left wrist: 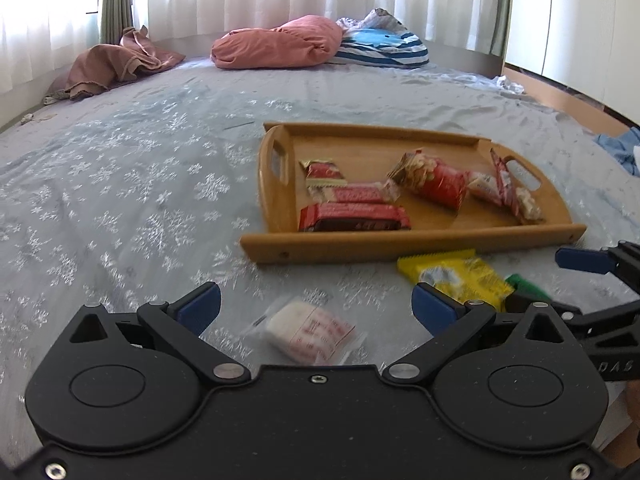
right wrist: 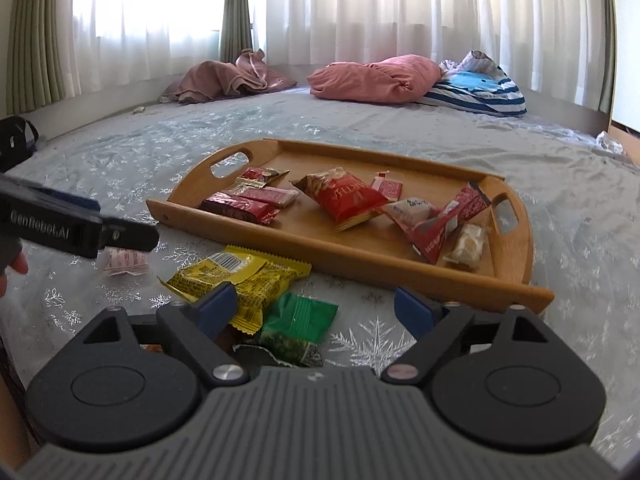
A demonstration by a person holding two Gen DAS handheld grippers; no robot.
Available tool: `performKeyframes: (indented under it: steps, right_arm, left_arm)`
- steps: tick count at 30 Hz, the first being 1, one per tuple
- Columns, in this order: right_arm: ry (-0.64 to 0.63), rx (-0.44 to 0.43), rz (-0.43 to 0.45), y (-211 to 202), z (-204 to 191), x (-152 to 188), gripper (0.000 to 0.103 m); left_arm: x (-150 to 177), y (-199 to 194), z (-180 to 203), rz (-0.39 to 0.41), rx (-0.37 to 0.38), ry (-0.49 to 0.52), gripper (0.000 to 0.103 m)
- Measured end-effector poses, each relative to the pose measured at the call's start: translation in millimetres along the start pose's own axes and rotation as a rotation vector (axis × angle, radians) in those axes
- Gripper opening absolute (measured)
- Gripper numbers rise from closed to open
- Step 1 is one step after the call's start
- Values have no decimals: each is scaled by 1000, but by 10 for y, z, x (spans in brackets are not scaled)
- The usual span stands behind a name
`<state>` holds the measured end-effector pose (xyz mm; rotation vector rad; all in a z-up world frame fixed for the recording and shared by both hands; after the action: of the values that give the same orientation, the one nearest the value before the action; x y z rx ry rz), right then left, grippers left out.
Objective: Organize snacks
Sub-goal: 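Move both tools back over the remaining snacks beside the tray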
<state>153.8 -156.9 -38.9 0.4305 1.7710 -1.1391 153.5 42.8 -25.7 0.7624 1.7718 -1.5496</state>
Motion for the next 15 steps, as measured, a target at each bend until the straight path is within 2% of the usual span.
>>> performKeyframes:
  steps: [5,11,15]
  right_arm:
    - [35,-3,-3,43,36,79,100]
    - [85,-15,-5,67,89,164,103]
    - [107,-28,2,79,111,188,103]
  left_arm:
    - [126,59,-49,1,-22,-33,102]
    - [210,119,-51,7,-60,-10,102]
    - [251,171,-19,-3,-58,-2,102]
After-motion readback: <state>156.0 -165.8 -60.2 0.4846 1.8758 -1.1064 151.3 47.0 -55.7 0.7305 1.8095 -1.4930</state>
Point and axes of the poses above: each gripper's, at about its wrist camera, not at the fingertips, and y roughly the way its jaws point, z to its right, x to its underside, the point moved 9 cm from there along y, roughly the way its jaws point, and after that the axes turned 10 degrees about -x, right-handed, at the moved point
